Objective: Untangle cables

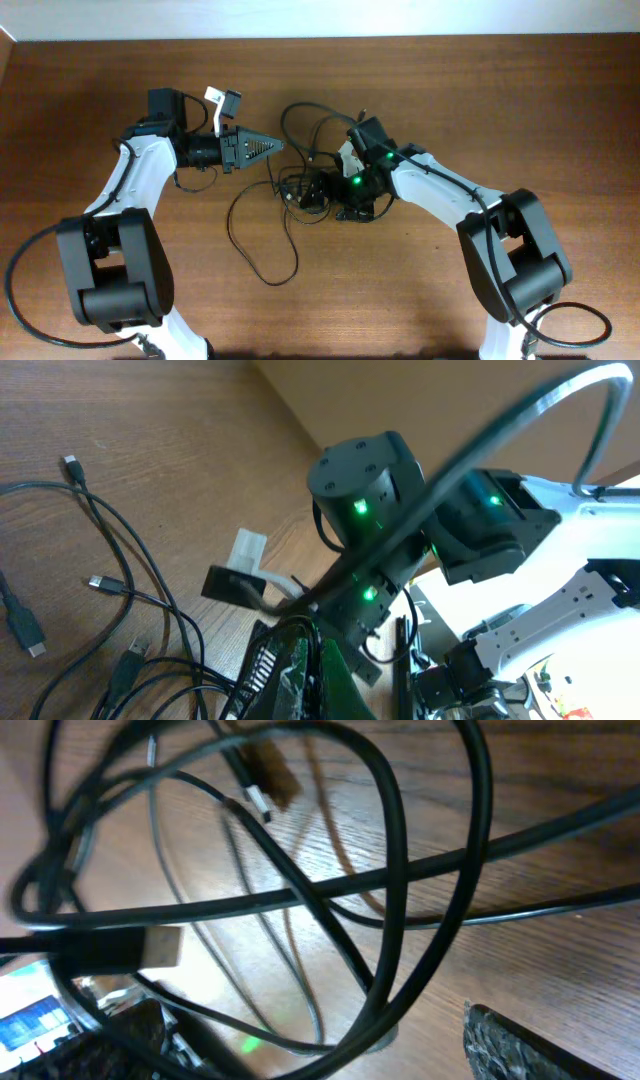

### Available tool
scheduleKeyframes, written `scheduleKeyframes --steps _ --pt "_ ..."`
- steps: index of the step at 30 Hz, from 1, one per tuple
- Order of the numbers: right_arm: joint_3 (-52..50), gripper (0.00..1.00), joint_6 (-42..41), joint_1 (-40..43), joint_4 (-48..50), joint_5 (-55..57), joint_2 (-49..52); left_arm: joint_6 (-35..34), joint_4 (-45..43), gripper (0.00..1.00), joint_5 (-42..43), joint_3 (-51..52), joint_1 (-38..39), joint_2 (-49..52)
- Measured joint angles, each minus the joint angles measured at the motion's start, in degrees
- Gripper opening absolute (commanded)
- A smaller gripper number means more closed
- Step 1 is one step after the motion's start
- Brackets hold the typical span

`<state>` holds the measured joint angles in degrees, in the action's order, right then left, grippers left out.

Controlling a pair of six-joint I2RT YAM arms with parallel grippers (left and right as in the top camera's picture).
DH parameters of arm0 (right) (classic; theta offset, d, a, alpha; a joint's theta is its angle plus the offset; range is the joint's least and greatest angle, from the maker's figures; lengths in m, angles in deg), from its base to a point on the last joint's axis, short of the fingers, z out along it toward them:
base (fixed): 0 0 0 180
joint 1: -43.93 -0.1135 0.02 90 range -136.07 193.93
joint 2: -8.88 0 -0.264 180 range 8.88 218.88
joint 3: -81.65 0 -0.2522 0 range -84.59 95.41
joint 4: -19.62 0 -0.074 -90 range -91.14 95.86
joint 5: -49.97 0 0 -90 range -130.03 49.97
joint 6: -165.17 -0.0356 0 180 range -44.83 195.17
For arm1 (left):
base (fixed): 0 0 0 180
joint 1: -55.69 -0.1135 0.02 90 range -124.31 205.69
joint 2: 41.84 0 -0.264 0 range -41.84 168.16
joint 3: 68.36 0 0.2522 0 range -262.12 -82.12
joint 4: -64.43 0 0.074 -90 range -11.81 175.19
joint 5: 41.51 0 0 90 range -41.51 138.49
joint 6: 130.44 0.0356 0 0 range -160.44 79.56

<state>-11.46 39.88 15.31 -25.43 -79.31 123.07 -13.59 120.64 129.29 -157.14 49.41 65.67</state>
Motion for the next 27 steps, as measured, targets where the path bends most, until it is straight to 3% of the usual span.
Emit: scheduleKeyframes --steps 4,9,16,27 --pt "0.0 0.95 0.2 -0.2 0.0 3.5 0.0 0.0 0.0 0.0 0.0 0.0 0.0 0.0" --pt "0.1 0.98 0.7 4.1 0.0 -0.9 0.0 0.0 0.0 0.0 0.0 0.0 0.0 0.0" --pt "0.1 0.98 -0.6 6.1 2.8 7.7 0.0 0.0 0.0 0.0 0.0 0.0 0.0 0.0" --pt "0.4 1.0 0.5 -1.0 -3.3 10.8 0.0 0.0 0.0 0.0 0.0 0.0 0.0 0.0"
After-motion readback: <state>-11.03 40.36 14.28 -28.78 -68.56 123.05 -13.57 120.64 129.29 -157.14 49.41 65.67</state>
